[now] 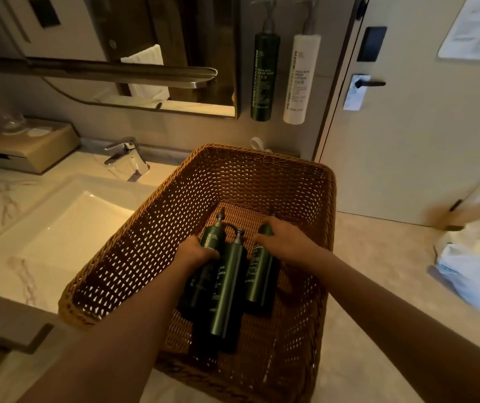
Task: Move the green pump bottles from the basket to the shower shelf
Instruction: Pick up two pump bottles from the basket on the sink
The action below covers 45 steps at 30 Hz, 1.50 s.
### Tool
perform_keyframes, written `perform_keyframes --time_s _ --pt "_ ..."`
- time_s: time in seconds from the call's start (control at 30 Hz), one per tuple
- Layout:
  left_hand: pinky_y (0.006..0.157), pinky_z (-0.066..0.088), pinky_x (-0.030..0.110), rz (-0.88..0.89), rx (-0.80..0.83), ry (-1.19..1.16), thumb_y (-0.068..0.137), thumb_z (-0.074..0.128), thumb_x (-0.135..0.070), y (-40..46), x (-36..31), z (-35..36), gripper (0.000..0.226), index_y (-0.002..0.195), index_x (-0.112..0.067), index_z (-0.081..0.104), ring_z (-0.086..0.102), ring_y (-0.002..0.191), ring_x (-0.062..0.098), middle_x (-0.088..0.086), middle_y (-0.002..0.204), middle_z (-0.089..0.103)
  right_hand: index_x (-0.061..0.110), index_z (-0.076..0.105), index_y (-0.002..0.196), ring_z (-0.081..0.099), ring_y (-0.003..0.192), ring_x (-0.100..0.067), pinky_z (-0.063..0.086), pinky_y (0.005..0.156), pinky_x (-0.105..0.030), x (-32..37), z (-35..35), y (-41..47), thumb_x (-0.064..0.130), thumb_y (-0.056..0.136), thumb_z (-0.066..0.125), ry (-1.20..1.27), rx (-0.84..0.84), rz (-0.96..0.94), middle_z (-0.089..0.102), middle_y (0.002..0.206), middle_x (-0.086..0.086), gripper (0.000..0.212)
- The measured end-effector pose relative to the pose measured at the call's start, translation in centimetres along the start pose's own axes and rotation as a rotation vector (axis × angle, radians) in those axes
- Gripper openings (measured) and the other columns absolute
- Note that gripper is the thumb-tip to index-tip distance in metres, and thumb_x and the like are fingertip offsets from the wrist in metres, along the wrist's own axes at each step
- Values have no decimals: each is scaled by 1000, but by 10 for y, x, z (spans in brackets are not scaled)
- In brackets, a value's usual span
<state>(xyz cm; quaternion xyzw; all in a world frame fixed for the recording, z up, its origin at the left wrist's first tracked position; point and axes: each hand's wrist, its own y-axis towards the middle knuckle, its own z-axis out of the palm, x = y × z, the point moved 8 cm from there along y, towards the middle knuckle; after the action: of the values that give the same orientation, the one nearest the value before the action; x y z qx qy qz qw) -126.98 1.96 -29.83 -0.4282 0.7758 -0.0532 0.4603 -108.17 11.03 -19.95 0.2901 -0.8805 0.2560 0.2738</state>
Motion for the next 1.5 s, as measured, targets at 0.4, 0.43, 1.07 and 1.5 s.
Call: perform_keyframes --time_s 0.4,0.43,1.07,1.5 --pt "67 43 24 419 -208 -26 64 81 -23 -30 -65 -41 78 132 -17 45 57 84 14 11 115 62 4 47 111 55 101 -26 50 84 -34 -23 6 40 15 87 61 372 -101 333 52 123 -19 30" --pt "65 41 19 446 -215 -50 63 82 -22 -34 -70 -45 79 133 -19 45 55 83 11 9 116 62 5 47 108 55 98 -25 49 81 -33 -26 6 43 13 87 61 406 -129 351 53 121 -18 27" --pt "81 41 26 484 -168 -371 63 82 -17 -42 -93 -83 76 129 -27 47 50 102 6 -10 112 52 9 50 116 61 101 -31 54 85 -44 -46 37 55 23 71 79 384 -308 523 59 115 -15 56" --pt "76 43 21 561 -355 -464 66 80 -17 -84 -122 -138 75 130 -31 45 51 95 1 0 131 52 24 47 128 56 110 -15 46 93 -36 64 -87 13 23 69 79 424 -570 -244 61 119 2 67"
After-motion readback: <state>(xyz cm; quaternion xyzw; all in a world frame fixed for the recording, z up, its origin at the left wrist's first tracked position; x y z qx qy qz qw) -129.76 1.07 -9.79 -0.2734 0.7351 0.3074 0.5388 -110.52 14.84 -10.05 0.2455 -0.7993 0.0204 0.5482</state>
